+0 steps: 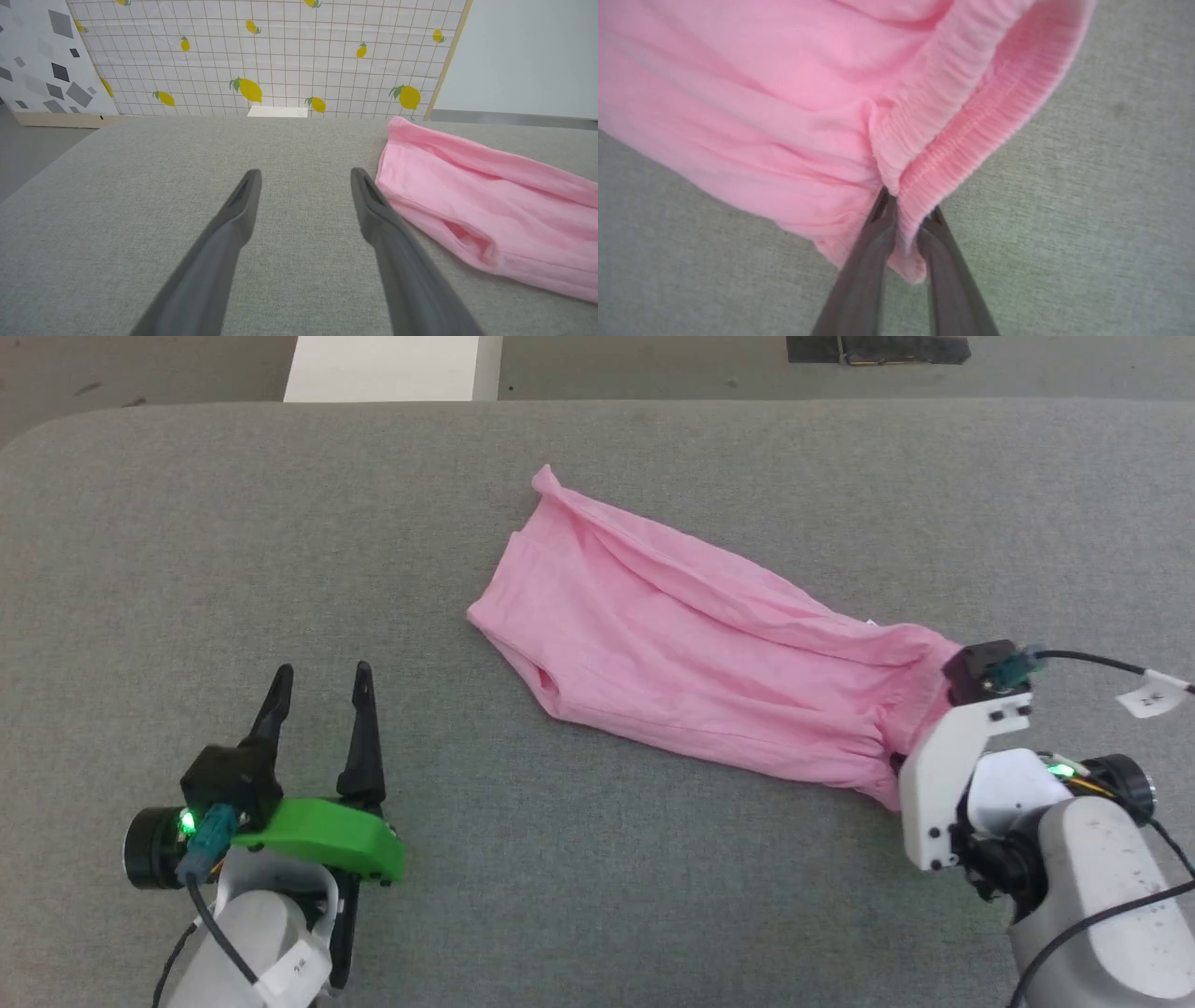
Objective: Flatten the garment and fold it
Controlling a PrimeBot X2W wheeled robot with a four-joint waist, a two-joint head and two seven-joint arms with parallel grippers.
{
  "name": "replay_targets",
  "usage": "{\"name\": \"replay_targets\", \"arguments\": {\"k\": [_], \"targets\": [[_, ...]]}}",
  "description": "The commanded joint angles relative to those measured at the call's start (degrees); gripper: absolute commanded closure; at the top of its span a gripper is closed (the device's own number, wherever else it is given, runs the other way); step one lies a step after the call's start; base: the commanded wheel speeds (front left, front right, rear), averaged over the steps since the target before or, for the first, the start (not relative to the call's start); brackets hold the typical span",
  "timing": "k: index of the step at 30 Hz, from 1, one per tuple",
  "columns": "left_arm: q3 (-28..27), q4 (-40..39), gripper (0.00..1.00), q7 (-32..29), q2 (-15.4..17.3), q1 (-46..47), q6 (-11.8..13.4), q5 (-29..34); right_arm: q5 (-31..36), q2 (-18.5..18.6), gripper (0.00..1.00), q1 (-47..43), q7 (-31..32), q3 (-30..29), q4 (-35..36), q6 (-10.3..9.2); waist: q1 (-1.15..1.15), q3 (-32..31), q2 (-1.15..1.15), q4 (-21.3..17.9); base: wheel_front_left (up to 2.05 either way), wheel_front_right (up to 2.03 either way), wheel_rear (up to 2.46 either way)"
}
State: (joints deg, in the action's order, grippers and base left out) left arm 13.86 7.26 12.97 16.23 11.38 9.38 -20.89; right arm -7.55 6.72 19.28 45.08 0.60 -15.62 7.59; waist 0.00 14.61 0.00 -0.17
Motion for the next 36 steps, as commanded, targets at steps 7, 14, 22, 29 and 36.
{"name": "replay_targets", "arguments": {"k": [7, 14, 22, 29, 36], "targets": [[2.62, 3.50, 0.00, -10.71, 0.37, 10.12, -3.15, -2.59, -2.29, 0.43, 1.00, 0.97, -1.30, 2.98, -0.85, -0.10, 0.00, 0.14, 0.00, -2.58, 0.00, 0.00, 0.00], [6.80, 15.21, 0.00, -35.79, -1.78, 24.55, -3.95, -5.90, -3.86, 0.66, 1.00, 3.60, -1.28, 6.48, -0.82, -0.10, 0.00, 2.22, 0.00, -5.23, 0.00, 0.00, 0.00], [9.54, 24.87, 0.00, -52.64, -0.57, 32.12, -2.05, -5.13, -5.36, 0.97, 1.00, 5.99, -2.05, 9.85, -1.49, -0.10, 0.00, 5.02, 0.00, -7.98, 0.00, 0.00, 0.00], [8.43, 27.35, 1.00, -59.18, -1.67, 29.32, -2.45, -9.76, -6.00, 1.43, 1.00, 6.53, -3.04, 10.33, -2.38, -0.10, 0.00, 5.24, 0.00, -8.14, 0.00, 0.00, 0.00], [5.33, 24.17, 1.00, -55.71, -2.17, 26.34, -3.34, -13.62, -7.48, 3.62, 1.00, 5.72, -3.74, 10.35, -2.51, -0.10, 0.00, 2.96, 0.00, -5.97, 0.00, 0.00, 0.00]]}}
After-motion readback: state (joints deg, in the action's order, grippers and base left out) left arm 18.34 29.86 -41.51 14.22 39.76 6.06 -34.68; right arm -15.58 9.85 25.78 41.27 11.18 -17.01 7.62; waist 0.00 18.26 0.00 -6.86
